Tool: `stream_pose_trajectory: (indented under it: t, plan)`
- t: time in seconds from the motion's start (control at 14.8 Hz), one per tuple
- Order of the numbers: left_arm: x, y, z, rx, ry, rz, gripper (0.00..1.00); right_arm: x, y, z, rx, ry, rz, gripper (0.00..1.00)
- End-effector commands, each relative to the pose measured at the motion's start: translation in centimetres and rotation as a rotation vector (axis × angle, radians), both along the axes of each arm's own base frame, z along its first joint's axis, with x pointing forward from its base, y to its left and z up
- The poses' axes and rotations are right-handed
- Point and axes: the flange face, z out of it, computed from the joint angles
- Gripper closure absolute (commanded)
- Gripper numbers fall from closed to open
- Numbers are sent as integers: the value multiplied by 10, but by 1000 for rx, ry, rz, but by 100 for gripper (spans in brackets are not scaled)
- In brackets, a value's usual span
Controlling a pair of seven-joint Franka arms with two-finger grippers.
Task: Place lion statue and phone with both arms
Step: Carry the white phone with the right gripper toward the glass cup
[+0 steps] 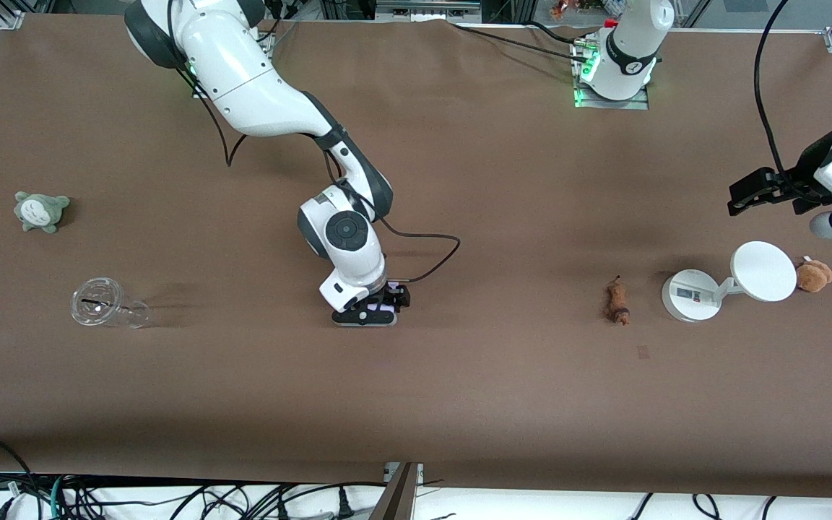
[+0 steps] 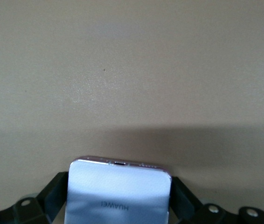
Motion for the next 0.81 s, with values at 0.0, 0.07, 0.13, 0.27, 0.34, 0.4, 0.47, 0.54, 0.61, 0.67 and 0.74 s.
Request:
stream_pose_trajectory:
  t: [0.0, 0.07, 0.13, 0.27, 0.34, 0.4, 0.47, 0.54, 0.61, 0.67, 0.74]
  plan:
    - [0, -8, 5, -27, 14, -81, 0, -3, 8, -11, -23, -6, 2, 65]
    - [-1, -17, 3, -23, 19, -96, 0, 0, 6, -7, -26, -6, 4, 76]
    - [-1, -20, 3, -18, 18, -102, 0, 3, 0, -1, -42, 6, 2, 78]
    - [-3, -13, 1, -15, 32, -91, 0, 11, -13, 25, -78, 43, 9, 78]
    - [-4, -4, 4, -14, 31, -78, 0, 17, -23, 46, -92, 58, 33, 78]
    - [-5, 3, 7, -13, 28, -65, 0, 24, -39, 63, -108, 86, 58, 78]
    - [-7, 11, 11, -12, 23, -52, 0, 29, -53, 78, -110, 110, 81, 78]
    - [-8, 12, 11, -10, 24, -50, 0, 31, -61, 94, -105, 132, 111, 78]
    - [-9, 14, 8, -10, 31, -47, 0, 33, -70, 106, -117, 147, 146, 78]
    - [-8, 17, 7, -10, 29, -42, 0, 36, -84, 115, -133, 169, 168, 78]
    - [-7, 27, 10, -10, 18, -27, 0, 40, -101, 124, -139, 185, 177, 78]
